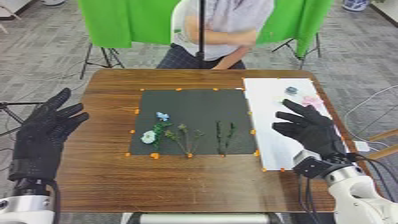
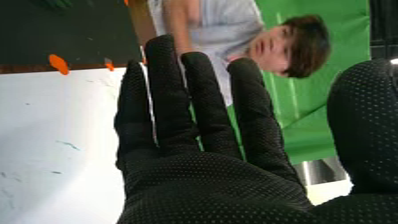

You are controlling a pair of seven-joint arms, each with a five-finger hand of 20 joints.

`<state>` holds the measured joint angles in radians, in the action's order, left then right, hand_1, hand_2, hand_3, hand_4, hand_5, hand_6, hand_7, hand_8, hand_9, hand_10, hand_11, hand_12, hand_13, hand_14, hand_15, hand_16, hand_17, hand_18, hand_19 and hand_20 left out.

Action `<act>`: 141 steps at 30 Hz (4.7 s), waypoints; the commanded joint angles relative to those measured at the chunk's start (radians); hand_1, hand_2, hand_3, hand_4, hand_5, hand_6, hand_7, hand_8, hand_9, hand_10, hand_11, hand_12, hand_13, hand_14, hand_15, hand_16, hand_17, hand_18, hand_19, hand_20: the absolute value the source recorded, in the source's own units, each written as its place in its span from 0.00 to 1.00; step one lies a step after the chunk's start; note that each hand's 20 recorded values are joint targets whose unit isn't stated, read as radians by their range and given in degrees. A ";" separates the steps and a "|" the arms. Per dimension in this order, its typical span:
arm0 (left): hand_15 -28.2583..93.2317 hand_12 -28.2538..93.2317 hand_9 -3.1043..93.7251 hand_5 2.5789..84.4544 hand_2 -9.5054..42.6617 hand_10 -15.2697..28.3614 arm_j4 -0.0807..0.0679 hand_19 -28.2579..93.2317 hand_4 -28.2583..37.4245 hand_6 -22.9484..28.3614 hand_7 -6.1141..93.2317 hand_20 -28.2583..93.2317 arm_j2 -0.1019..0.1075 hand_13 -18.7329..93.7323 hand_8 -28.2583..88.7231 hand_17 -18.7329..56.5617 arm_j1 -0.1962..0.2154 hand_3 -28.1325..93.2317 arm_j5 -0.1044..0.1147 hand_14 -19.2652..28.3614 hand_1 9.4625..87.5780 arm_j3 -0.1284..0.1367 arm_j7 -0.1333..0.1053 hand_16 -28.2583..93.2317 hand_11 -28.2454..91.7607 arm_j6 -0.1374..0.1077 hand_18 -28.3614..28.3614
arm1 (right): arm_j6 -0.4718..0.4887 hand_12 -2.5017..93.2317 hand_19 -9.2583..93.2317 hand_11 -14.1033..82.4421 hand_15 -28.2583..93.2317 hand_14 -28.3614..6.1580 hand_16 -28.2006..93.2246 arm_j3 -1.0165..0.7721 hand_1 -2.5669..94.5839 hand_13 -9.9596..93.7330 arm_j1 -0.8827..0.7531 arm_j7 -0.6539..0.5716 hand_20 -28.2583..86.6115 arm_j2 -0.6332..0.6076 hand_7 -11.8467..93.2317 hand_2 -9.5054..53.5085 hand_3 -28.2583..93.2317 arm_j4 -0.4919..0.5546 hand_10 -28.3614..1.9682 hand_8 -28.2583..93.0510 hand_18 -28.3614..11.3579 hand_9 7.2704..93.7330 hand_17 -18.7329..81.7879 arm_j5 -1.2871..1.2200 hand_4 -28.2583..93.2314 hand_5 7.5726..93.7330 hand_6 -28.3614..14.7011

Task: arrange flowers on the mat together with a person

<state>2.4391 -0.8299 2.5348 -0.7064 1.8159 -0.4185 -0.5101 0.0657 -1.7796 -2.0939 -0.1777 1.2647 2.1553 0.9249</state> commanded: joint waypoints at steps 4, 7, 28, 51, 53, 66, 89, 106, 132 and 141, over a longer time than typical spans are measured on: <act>0.69 0.30 0.38 0.39 0.37 0.81 -0.008 0.64 0.00 0.58 0.20 0.30 0.006 0.37 0.15 0.11 0.007 0.87 0.008 0.97 0.13 -0.009 -0.007 0.13 0.46 -0.015 0.87 | -0.041 0.18 0.62 0.30 0.61 0.29 0.31 -0.019 0.27 0.48 0.013 0.017 0.39 -0.053 0.24 0.22 0.82 -0.003 0.37 0.14 0.22 0.47 0.29 0.044 0.01 0.45 0.61; 0.69 0.30 0.38 0.39 0.36 0.81 -0.010 0.64 0.00 0.58 0.20 0.30 0.006 0.37 0.15 0.11 0.006 0.87 0.007 0.97 0.13 -0.015 -0.004 0.13 0.46 -0.016 0.87 | -0.091 0.18 0.63 0.30 0.62 0.29 0.31 -0.021 0.27 0.49 0.020 0.010 0.39 -0.087 0.24 0.22 0.82 0.000 0.37 0.14 0.22 0.47 0.29 0.098 0.01 0.45 0.61; 0.69 0.30 0.38 0.39 0.36 0.81 -0.001 0.65 0.00 0.58 0.20 0.30 0.007 0.37 0.15 0.11 0.013 0.87 0.008 0.97 0.14 -0.017 -0.006 0.13 0.47 -0.032 0.87 | -0.289 0.17 0.78 0.31 0.76 0.35 0.29 0.204 0.30 0.60 0.260 -0.545 0.37 -0.394 0.24 0.19 0.79 -0.124 0.34 0.14 0.19 0.48 0.41 1.160 0.02 0.47 0.60; 0.69 0.30 0.38 0.39 0.35 0.81 -0.004 0.65 0.00 0.59 0.21 0.30 0.005 0.37 0.15 0.11 -0.010 0.87 0.003 0.97 0.14 -0.019 0.007 0.13 0.47 -0.019 0.87 | 0.039 0.18 0.82 0.28 0.76 0.38 0.29 0.452 0.35 0.60 0.460 -0.662 0.32 -0.479 0.24 0.09 0.82 -0.392 0.33 0.14 0.20 0.45 0.42 1.391 0.02 0.43 0.64; 0.69 0.30 0.38 0.39 0.35 0.81 -0.005 0.65 0.00 0.59 0.21 0.30 0.001 0.37 0.15 0.11 -0.011 0.87 0.000 0.97 0.15 -0.022 0.007 0.13 0.47 -0.016 0.87 | 0.059 0.18 0.82 0.28 0.76 0.38 0.29 0.462 0.36 0.60 0.473 -0.661 0.32 -0.477 0.24 0.08 0.82 -0.409 0.35 0.14 0.20 0.45 0.42 1.378 0.02 0.42 0.64; 0.69 0.30 0.38 0.40 0.35 0.81 -0.007 0.64 0.00 0.59 0.21 0.30 -0.011 0.37 0.15 0.11 -0.017 0.87 -0.011 0.97 0.15 -0.026 0.010 0.13 0.47 -0.007 0.87 | -0.151 0.33 0.82 0.23 0.65 0.72 0.41 0.641 0.60 0.81 0.530 -0.624 0.32 -0.521 0.30 0.00 0.74 -0.503 0.78 0.21 0.34 0.91 0.49 1.540 0.00 0.78 0.78; 0.69 0.30 0.38 0.39 0.32 0.80 -0.001 0.64 0.00 0.58 0.20 0.30 -0.074 0.37 0.15 0.11 0.088 0.87 -0.006 0.97 0.11 0.067 -0.054 0.13 0.46 0.005 0.87 | -0.372 0.42 0.85 0.27 0.67 0.77 0.45 0.771 0.63 0.85 0.691 -0.514 0.33 -0.474 0.30 0.00 0.76 -0.188 0.82 0.24 0.38 1.00 0.51 1.479 0.00 0.88 0.77; 0.70 0.31 0.38 0.39 0.32 0.80 -0.015 0.65 0.00 0.58 0.20 0.31 -0.057 0.38 0.15 0.12 0.017 0.86 -0.012 0.97 0.10 0.049 -0.022 0.14 0.46 0.018 0.88 | -0.119 0.43 0.86 0.29 0.69 0.75 0.45 1.265 0.62 0.84 1.089 -0.310 0.33 -0.149 0.30 0.00 0.78 -0.306 0.78 0.25 0.36 0.99 0.49 1.319 0.00 0.87 0.75; 0.70 0.31 0.38 0.39 0.32 0.80 -0.036 0.64 0.00 0.58 0.20 0.32 -0.043 0.37 0.15 0.12 -0.034 0.87 -0.020 0.97 0.11 0.021 0.001 0.13 0.46 0.058 0.88 | 0.039 0.40 0.86 0.37 0.72 0.69 0.42 1.471 0.59 0.83 1.209 -0.480 0.33 -0.104 0.29 0.00 0.79 -0.437 0.75 0.24 0.34 0.95 0.48 1.421 0.00 0.84 0.75; 0.70 0.31 0.38 0.39 0.32 0.80 -0.039 0.64 0.00 0.58 0.20 0.32 -0.049 0.37 0.15 0.12 -0.048 0.87 -0.030 0.97 0.11 0.017 0.021 0.13 0.46 0.063 0.88 | 0.127 0.40 0.86 0.38 0.74 0.66 0.39 1.467 0.57 0.81 1.207 -0.509 0.33 -0.098 0.27 0.00 0.79 -0.439 0.72 0.23 0.31 0.93 0.47 1.434 0.00 0.79 0.72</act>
<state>2.4081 -0.8730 2.4874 -0.7259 1.8391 -0.4169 -0.4616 0.1448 -0.3102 -0.8991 -0.6554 1.1532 1.7136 2.3366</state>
